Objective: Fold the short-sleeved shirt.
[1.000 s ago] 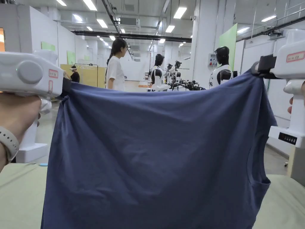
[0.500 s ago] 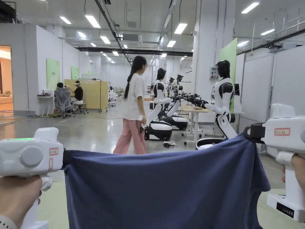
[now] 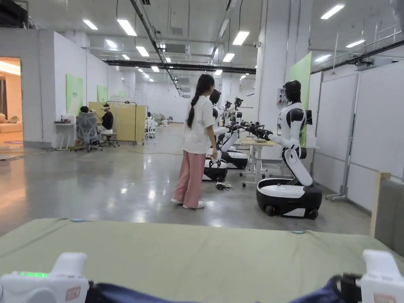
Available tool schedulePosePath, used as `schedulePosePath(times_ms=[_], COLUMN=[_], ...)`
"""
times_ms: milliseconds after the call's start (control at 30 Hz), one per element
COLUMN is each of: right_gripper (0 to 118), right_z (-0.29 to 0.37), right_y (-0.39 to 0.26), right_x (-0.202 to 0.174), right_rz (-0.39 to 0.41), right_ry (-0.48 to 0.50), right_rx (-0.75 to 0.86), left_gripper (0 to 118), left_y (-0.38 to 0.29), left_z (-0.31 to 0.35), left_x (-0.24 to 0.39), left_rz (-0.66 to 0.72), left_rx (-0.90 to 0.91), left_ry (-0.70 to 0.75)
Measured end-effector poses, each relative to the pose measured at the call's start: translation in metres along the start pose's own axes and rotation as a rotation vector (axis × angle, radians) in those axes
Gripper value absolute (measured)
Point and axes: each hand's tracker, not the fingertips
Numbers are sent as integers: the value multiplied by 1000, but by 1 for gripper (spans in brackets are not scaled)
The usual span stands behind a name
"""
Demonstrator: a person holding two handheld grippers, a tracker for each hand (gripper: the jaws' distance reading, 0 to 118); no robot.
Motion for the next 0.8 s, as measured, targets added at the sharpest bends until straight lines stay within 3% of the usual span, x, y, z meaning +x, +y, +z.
schedulePosePath(times_ms=[100, 200, 267, 300, 367, 400, 433, 467, 500, 633, 733, 767, 800], right_gripper=[8, 8, 8, 10, 11, 24, 50, 81, 100, 100, 100, 98, 75], right_z=[-8, -29, -32, -32, -15, -12, -8, 5, 22, 80, 105, 108, 110], right_y=[-99, -186, -218, -226, -223, -217, -206, -191, -178, -139, -132, -133, -134], right_x=[-2, 7, 11, 14, 11, 8, 4, -5, -16, -59, -84, -89, -92], right_rz=[7, -93, -143, -179, -209, -186, -158, -122, -77, 28, 99, 114, 113], right_ry=[-45, -73, -121, -120, -103, -112, -106, -71, -25, 72, -17, -29, -28], right_rx=[-158, -275, -317, -314, -242, -220, -225, -191, -87, 267, 384, 382, 376], left_gripper=[2, 2, 3, 11, 16, 45, 88, 116, 116, 117, 117, 115, 99], left_y=[-82, -156, -186, -194, -196, -191, -184, -179, -171, -140, -138, -141, -143], left_z=[-17, -35, -42, -43, -37, -34, -28, -17, 6, 69, 86, 89, 90], left_x=[-12, -19, -27, -30, -34, -32, -28, -22, -12, 31, 47, 49, 49], left_rz=[41, 78, 113, 127, 143, 128, 93, 62, 38, -28, -50, -47, -50], left_rx=[-128, -218, -247, -248, -154, -149, -141, -92, 59, 357, 425, 392, 385], left_ry=[-18, 33, 43, 33, 30, 58, 106, 128, 101, 97, 150, 142, 151])
